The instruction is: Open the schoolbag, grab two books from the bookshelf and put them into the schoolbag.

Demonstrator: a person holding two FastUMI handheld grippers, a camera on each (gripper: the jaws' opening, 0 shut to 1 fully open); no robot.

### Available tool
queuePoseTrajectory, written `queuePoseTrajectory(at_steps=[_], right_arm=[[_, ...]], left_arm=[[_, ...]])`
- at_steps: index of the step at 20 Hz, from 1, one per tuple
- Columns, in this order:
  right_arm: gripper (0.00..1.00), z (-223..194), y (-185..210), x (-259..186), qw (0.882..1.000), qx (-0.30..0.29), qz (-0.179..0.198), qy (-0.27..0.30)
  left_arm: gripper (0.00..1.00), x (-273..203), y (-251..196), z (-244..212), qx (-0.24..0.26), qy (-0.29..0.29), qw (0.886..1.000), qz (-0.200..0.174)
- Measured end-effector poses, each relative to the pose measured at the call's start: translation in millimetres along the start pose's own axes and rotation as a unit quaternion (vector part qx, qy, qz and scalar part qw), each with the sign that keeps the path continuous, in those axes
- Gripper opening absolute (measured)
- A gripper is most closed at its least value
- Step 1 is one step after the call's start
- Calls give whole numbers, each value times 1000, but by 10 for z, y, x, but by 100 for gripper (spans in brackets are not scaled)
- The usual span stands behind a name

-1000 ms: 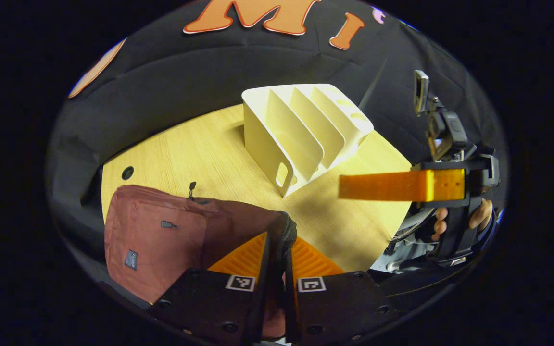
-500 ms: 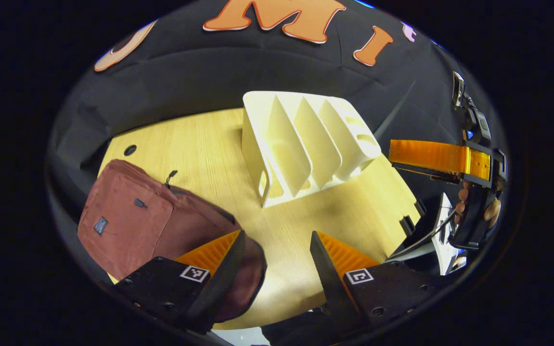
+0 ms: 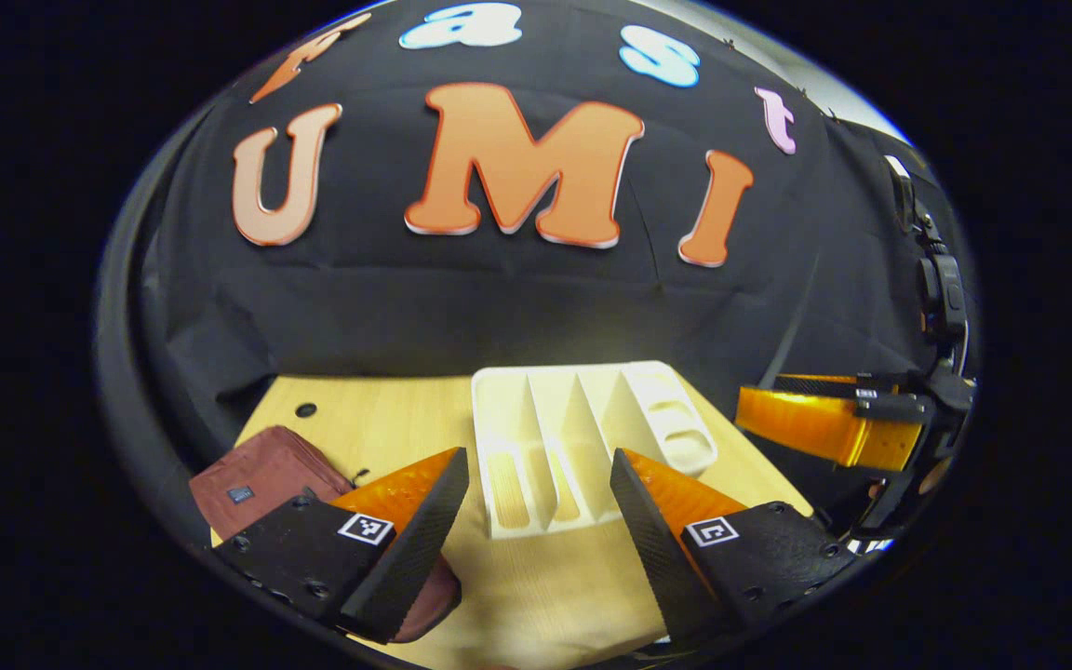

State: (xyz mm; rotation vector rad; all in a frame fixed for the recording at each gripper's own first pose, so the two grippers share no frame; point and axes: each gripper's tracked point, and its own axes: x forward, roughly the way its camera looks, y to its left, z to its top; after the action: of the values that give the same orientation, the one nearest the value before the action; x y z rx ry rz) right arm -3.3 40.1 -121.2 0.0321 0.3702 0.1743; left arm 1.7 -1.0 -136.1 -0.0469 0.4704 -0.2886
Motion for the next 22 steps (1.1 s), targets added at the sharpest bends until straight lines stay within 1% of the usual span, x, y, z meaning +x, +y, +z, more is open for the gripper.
queuePoseTrajectory(at_steps=[1, 3, 4, 7, 9, 10, 12, 13, 14, 15, 16, 20, 22], right_arm=[[91, 120, 22, -75, 1000, -9, 2, -20], [91, 373, 105, -133, 999, -7, 10, -50], [91, 460, 192, -155, 998, -4, 14, -64], [91, 598, 303, -215, 995, -13, 1, -100], [90, 671, 410, -232, 994, -20, -8, -106], [91, 704, 437, -246, 993, -20, -14, -115], [91, 746, 489, -290, 991, -28, -23, -130], [90, 737, 491, -292, 990, -34, -31, -135], [91, 753, 493, -301, 989, -36, -41, -140], [91, 749, 476, -311, 988, -30, -49, -142], [91, 764, 493, -313, 988, -21, -51, -146], [90, 793, 407, -345, 984, -7, -73, -162], [90, 742, 429, -323, 985, -7, -76, -157]], left_arm=[[98, -57, -1, 137, -1, -23, 1000, 15], [98, -151, 63, 372, -2, -75, 996, 49], [98, -179, 73, 444, 0, -98, 994, 56], [97, -364, 121, 601, 13, -142, 987, 70], [97, -492, 126, 766, 24, -167, 983, 72], [97, -525, 142, 848, 30, -186, 979, 72], [96, -626, 173, 1021, 35, -235, 968, 78], [96, -680, 176, 1074, 39, -247, 965, 77], [95, -661, 139, 1081, 47, -252, 964, 71], [96, -640, 131, 1076, 54, -248, 965, 69], [95, -609, 157, 1082, 56, -249, 964, 69], [95, -588, 216, 1042, 45, -248, 966, 59], [95, -552, 252, 1015, 43, -245, 966, 64]])
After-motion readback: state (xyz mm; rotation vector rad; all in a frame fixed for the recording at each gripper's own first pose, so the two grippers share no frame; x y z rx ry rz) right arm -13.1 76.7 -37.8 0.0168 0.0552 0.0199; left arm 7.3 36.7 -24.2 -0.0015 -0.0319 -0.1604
